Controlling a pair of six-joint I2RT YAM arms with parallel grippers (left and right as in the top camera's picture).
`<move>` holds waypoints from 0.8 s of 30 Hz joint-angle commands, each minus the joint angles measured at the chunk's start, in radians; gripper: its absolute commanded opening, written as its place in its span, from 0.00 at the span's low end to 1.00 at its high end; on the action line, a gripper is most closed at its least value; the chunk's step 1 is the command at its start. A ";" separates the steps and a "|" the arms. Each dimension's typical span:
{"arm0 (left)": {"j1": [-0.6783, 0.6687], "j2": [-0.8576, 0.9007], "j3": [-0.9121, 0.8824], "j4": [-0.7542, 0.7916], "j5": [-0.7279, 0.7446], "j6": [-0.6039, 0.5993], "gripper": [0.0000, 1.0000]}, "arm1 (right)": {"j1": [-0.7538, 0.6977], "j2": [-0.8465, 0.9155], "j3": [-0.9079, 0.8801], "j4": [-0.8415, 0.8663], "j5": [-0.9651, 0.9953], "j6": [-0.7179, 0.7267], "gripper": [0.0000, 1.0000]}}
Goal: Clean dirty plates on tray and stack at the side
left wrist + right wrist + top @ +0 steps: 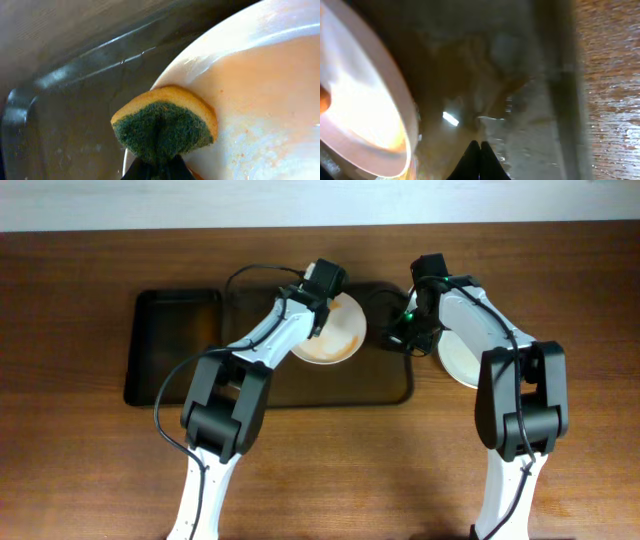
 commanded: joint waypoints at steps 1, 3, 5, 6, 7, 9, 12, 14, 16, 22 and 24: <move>0.023 -0.099 0.007 -0.037 -0.012 -0.116 0.00 | -0.005 0.010 -0.003 -0.001 0.018 0.000 0.04; 0.023 -0.151 0.007 -0.056 0.076 -0.116 0.00 | -0.005 0.010 -0.002 0.016 -0.024 -0.056 0.04; 0.023 -0.193 0.008 -0.075 0.148 -0.116 0.00 | -0.005 0.010 0.017 0.034 -0.098 -0.139 0.10; 0.025 -0.215 0.008 -0.081 0.187 -0.116 0.00 | -0.004 0.010 0.038 0.034 -0.114 -0.175 0.15; 0.032 -0.248 0.008 -0.089 0.230 -0.140 0.00 | -0.004 0.010 0.063 0.034 -0.132 -0.208 0.20; 0.060 -0.315 0.008 -0.124 0.294 -0.225 0.00 | 0.005 0.010 0.089 0.037 -0.129 -0.246 0.34; 0.142 -0.389 0.008 -0.206 0.393 -0.244 0.00 | 0.049 0.010 0.089 0.085 -0.052 -0.257 0.50; 0.210 -0.391 0.008 -0.270 0.433 -0.243 0.00 | 0.098 0.010 0.089 0.111 0.077 -0.202 0.54; 0.260 -0.389 0.008 -0.305 0.483 -0.214 0.00 | 0.140 0.018 0.089 0.137 0.157 -0.165 0.54; 0.290 -0.389 0.008 -0.305 0.527 0.009 0.00 | 0.185 0.075 0.089 0.162 0.282 -0.035 0.34; 0.290 -0.389 0.008 -0.305 0.527 0.009 0.00 | 0.186 0.091 0.088 0.162 0.290 -0.035 0.33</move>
